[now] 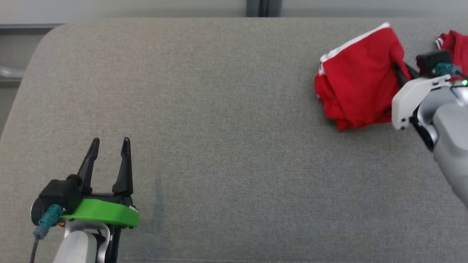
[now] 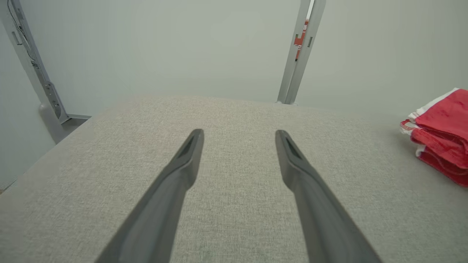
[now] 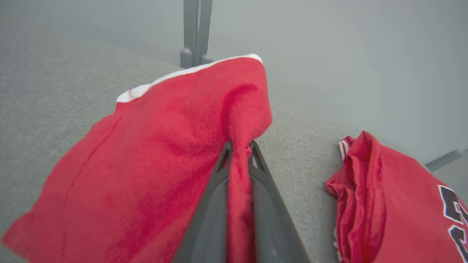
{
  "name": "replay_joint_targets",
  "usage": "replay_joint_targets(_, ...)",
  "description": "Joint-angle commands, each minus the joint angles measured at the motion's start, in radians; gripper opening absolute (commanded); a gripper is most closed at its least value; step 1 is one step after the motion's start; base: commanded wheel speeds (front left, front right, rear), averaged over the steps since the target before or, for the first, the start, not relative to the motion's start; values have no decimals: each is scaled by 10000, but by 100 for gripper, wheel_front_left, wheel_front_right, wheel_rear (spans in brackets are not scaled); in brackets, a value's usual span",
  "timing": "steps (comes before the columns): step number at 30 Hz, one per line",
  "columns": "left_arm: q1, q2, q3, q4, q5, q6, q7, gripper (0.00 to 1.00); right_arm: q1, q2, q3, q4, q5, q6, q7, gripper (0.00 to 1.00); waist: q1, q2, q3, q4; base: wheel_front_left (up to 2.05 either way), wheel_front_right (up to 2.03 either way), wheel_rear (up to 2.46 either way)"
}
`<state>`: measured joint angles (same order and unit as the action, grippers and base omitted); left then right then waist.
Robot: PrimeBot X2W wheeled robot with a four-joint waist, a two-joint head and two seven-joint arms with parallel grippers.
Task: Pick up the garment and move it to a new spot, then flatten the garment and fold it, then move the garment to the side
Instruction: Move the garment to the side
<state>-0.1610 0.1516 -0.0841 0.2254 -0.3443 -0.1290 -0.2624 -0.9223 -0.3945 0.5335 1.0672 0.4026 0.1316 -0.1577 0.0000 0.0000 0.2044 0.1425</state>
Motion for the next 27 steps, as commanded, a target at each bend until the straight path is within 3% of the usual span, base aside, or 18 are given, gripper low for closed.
replay_joint_targets(1, -326, 179, -1, -104, -34, -39, -25, 100, -396, -213, 80, -102, 33, -21, 88, 0, 0, 0, 1414, -1120, 0, 0, 0)
replay_joint_targets(10, -916, 926, -92, -776, -200, -39, -26, 100, -2068, -2014, 191, -648, 375, -23, 542, 0, 0, 0, 2828, -2196, 0, 0, 0)
replay_joint_targets(16, -857, 1347, -4, -1215, -228, -39, -26, 100, -2502, -2879, 161, -787, 639, -21, 936, 0, 0, 0, 3297, -2675, 0, 0, 0)
replay_joint_targets(21, -698, 1593, -34, -1663, -282, -39, -26, 100, -2959, -3245, 124, -623, 443, -21, 1089, 0, 0, 0, 3577, -2878, 0, 0, 0)
replay_joint_targets(27, -738, 1779, -37, -1934, -376, -39, -26, 100, -3787, -3083, 64, -197, -15, -23, 1112, 0, 0, 0, 3819, -2864, 0, 0, 0)
